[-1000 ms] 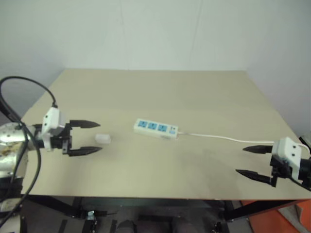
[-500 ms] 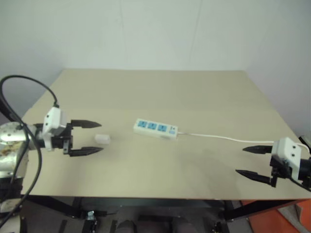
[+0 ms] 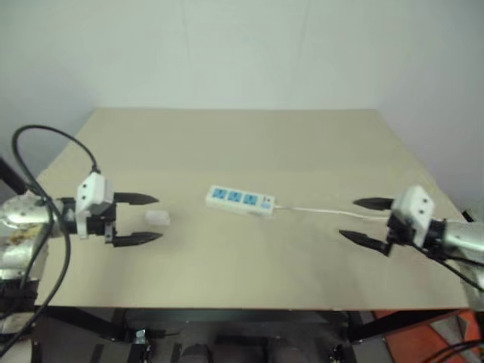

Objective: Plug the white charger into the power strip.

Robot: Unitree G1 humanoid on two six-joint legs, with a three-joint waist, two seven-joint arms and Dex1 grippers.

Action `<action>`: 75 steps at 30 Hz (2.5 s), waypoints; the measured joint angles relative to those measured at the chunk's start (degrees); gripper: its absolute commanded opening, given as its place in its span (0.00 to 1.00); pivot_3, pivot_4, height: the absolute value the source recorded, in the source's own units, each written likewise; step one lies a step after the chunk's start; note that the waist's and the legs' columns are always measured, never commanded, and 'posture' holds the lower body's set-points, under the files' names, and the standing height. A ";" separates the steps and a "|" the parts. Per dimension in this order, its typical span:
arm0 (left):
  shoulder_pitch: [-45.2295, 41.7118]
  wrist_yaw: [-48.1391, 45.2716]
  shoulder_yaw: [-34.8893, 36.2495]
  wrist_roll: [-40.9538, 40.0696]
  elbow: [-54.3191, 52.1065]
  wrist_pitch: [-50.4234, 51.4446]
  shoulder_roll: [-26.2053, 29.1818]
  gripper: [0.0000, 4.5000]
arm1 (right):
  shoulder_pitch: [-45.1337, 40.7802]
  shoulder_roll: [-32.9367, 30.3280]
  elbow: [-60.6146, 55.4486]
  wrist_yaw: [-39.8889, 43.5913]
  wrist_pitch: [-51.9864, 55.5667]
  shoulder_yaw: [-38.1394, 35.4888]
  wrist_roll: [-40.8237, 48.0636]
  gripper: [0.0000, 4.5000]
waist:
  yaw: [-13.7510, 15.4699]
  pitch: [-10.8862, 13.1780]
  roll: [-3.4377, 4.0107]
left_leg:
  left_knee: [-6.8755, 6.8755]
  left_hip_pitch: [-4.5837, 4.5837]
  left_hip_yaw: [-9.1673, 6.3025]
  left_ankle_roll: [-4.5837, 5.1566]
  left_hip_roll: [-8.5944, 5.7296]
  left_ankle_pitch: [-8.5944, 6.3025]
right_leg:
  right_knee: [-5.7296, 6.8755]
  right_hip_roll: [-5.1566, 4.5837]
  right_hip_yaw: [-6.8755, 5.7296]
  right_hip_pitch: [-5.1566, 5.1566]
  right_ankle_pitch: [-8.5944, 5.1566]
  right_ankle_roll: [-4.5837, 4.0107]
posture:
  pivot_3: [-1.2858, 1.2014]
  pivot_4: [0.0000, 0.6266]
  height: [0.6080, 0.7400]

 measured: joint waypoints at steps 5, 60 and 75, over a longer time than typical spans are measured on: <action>-1.24 -0.21 -2.71 1.85 -0.59 -0.08 -0.12 0.99 | -13.76 8.72 18.28 0.32 -5.83 9.80 -6.22 1.00 | 0.48 0.04 0.00 | -0.13 -0.18 -0.06 0.00 -0.01 0.00 | -0.02 -0.02 -0.08 -0.19 0.10 -0.23 | 0.52 0.24 1.00; -5.61 -2.02 -8.67 6.28 4.22 -6.09 -1.38 1.00 | 9.69 19.88 -16.71 -15.30 10.72 10.06 -0.25 0.99 | 0.39 0.03 -0.02 | -0.09 -0.25 -0.12 -0.02 0.01 0.05 | 0.17 0.04 -0.10 -0.34 -0.02 -0.08 | 0.52 0.24 1.00; -4.98 -1.83 -8.55 6.74 5.26 -6.21 -0.96 1.00 | 3.88 22.98 -3.86 -16.18 6.12 13.52 -3.40 0.99 | 0.42 0.03 -0.01 | -0.13 -0.44 -0.13 -0.01 0.02 0.04 | 0.16 0.04 -0.13 -0.54 -0.01 -0.09 | 0.52 0.24 1.00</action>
